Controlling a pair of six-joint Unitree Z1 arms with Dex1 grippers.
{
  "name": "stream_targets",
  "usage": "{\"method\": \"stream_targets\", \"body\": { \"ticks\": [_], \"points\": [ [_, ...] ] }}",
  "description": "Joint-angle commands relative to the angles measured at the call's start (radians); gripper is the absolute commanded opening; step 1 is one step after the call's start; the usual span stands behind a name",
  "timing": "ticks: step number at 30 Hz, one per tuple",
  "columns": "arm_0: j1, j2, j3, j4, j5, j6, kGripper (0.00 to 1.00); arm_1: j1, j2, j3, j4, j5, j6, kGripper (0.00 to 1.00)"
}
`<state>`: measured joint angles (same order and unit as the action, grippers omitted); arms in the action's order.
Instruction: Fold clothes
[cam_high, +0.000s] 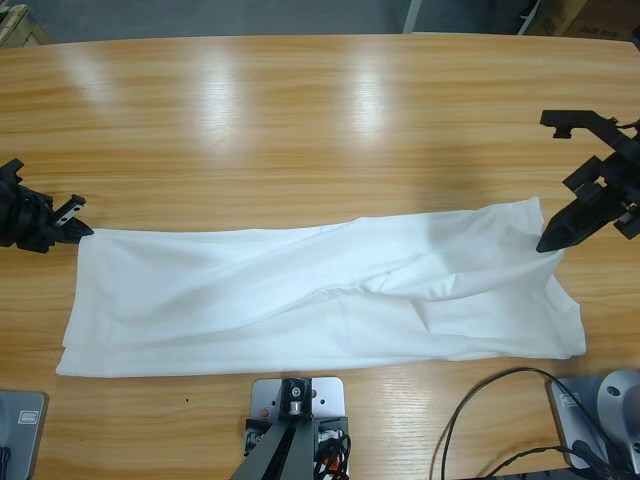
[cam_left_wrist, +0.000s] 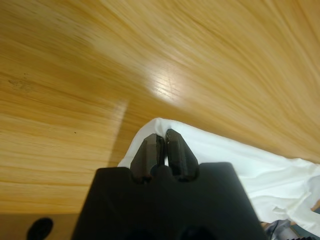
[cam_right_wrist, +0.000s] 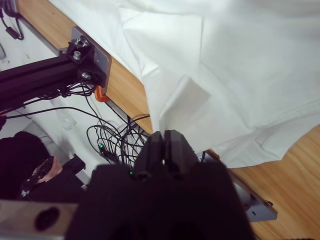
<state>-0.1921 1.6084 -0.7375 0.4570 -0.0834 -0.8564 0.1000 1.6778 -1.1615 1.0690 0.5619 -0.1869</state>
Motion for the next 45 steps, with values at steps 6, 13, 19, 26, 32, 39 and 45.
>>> {"method": "stream_targets", "body": {
  "ticks": [6, 13, 19, 26, 32, 39, 45],
  "points": [
    [0.051, 0.002, 0.024, -0.063, -0.010, 0.007, 0.000, -0.003, 0.092, 0.055, 0.120, 0.000, 0.012, 0.000],
    [0.065, 0.037, 0.021, -0.080, -0.010, 0.022, 0.000, 0.028, 0.155, 0.040, 0.178, 0.003, 0.027, 0.000],
    [0.065, 0.034, 0.018, -0.086, -0.016, 0.023, 0.000, 0.041, 0.181, 0.089, 0.179, 0.007, 0.030, 0.041],
    [0.065, -0.011, 0.023, -0.076, -0.018, 0.034, 0.000, 0.042, 0.033, 0.073, 0.169, -0.162, 0.182, 1.000],
    [0.059, -0.049, 0.032, -0.061, -0.027, 0.089, 0.000, 0.144, -0.040, 0.053, -0.032, -0.134, 0.153, 0.960],
    [0.022, -0.113, 0.032, 0.008, -0.027, 0.166, 0.000, 0.282, 0.114, 0.098, -0.219, -0.060, 0.130, 0.764],
    [0.000, -0.108, 0.043, 0.030, -0.026, 0.176, 0.000, 0.256, 0.172, 0.147, -0.283, -0.063, 0.064, 0.761]
  ]
}}
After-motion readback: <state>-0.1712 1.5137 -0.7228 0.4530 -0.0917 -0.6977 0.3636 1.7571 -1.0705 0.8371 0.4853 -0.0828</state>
